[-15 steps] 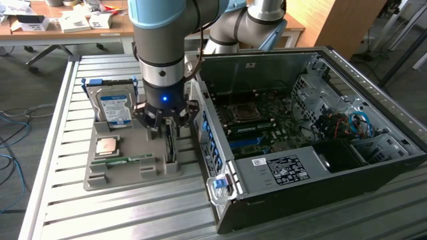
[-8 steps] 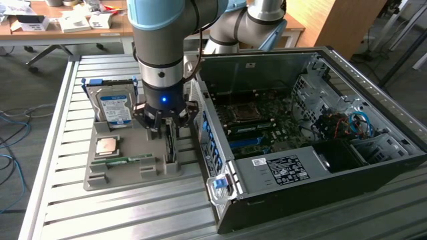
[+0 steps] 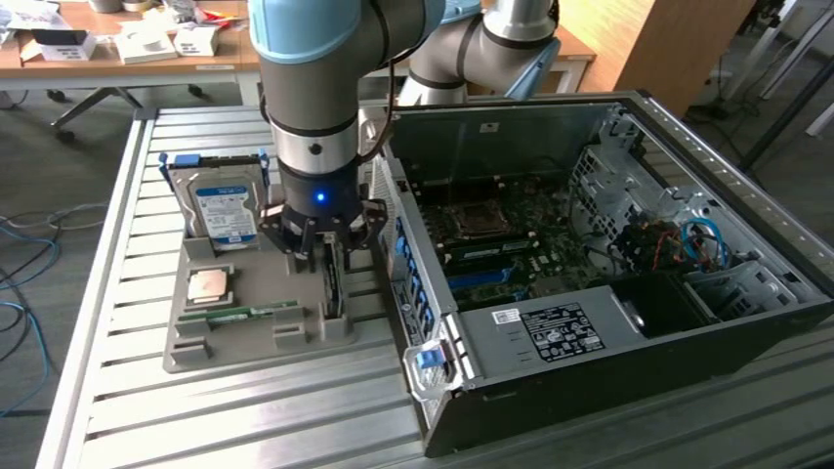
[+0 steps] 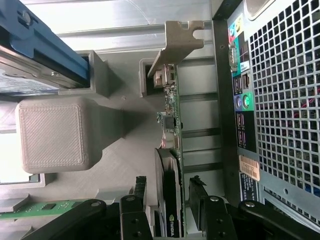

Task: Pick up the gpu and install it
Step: 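Pick up the gpu and move the gpu toward the slot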

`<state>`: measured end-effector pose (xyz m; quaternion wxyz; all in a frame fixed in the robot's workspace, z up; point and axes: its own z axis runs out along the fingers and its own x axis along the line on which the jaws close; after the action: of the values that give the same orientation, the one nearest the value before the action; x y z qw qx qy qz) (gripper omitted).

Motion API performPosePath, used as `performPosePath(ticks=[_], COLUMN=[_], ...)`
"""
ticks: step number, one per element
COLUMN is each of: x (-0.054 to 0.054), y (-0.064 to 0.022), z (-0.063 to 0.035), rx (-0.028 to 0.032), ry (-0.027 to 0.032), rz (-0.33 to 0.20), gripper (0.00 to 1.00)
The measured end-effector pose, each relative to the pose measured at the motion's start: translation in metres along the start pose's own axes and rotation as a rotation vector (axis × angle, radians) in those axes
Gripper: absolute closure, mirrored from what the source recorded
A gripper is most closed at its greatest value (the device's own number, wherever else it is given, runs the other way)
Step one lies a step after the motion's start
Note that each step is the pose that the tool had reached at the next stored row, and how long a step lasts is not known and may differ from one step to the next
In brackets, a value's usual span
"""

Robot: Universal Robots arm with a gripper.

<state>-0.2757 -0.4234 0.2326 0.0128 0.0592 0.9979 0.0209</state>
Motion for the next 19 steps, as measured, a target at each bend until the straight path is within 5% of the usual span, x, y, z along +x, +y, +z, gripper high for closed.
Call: performPosePath(ticks=[19], x=[-0.0012], y=[0.0000], z=[0.0030], rx=[-0.0001], ry=[0.0000], rz=[0.000], gripper=[0.53])
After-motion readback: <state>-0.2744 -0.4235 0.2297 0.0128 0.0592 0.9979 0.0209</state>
